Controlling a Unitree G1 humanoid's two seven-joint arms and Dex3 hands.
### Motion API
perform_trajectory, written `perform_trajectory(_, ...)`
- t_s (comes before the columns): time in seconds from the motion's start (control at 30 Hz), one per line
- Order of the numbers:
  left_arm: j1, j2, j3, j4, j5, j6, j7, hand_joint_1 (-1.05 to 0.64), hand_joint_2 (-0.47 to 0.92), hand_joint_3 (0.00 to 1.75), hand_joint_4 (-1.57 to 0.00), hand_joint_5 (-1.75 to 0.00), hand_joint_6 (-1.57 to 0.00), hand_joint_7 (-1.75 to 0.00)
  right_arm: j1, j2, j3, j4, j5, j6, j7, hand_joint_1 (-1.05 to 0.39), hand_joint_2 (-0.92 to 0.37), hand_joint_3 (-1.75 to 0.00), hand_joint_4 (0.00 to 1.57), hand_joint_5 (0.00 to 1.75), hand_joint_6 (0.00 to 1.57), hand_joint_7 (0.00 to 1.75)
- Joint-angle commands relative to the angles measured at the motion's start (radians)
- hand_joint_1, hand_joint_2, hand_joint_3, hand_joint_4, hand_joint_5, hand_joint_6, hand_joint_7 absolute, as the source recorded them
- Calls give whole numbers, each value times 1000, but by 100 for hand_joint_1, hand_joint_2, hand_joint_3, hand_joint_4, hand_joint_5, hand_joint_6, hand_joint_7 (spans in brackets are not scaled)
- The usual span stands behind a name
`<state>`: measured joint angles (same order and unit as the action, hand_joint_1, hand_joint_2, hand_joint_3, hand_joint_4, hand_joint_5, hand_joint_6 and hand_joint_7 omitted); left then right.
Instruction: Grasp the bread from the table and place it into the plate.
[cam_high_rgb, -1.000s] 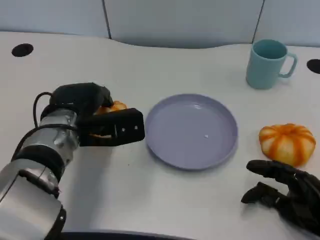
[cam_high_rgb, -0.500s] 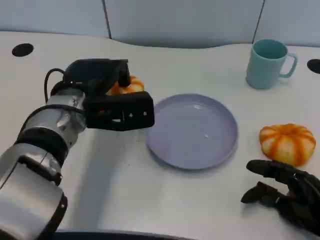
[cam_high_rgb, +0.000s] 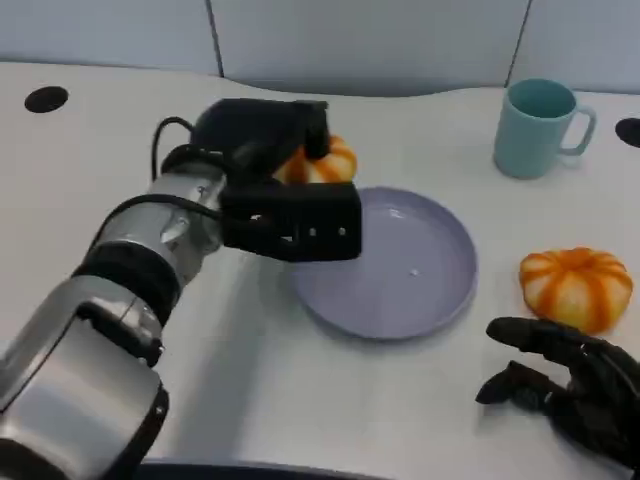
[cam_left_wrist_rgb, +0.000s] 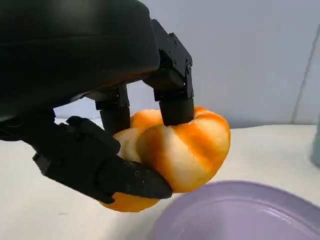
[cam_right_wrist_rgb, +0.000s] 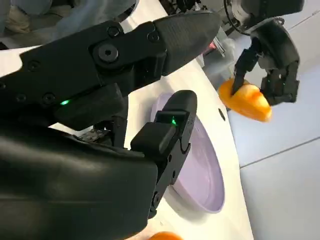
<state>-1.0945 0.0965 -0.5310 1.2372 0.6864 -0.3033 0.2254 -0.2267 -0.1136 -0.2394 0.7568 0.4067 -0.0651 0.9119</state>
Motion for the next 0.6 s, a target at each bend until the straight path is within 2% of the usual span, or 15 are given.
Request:
perform_trajectory(0.03, -27, -21, -16, -11, 15, -11, 20, -24, 69, 83, -83, -175, -62, -175, 20, -3, 10, 2, -8, 10, -16, -42, -92, -12, 53, 117, 80, 35)
perform_trajectory(0.13, -27, -41, -22, -7, 19, -21, 29, -24, 68, 83, -83, -175, -61, -175, 21, -2, 14, -3, -6, 13, -18, -42, -92, -12, 52, 117, 80, 35)
perform_trajectory(0.17, -26, -58, -26, -4, 21, -31, 35, -25, 67, 93, -86, -175, -63, -175, 21, 0, 14, -3, -4, 14, -15, -42, -92, -13, 52, 117, 79, 35)
perform_trajectory(0.23, -23, -80, -32, 1, 23, -48, 51, -24, 65, 99, -88, -175, -66, -175, 21, 5, 13, -1, 1, 13, -9, -41, -92, -13, 51, 117, 79, 35)
perform_trajectory(0.6, -22, -132, -53, 33, 27, -35, 39, -25, 66, 101, -88, -175, -66, -175, 23, 13, 14, -3, 0, 3, -2, -42, -92, -12, 51, 119, 78, 36)
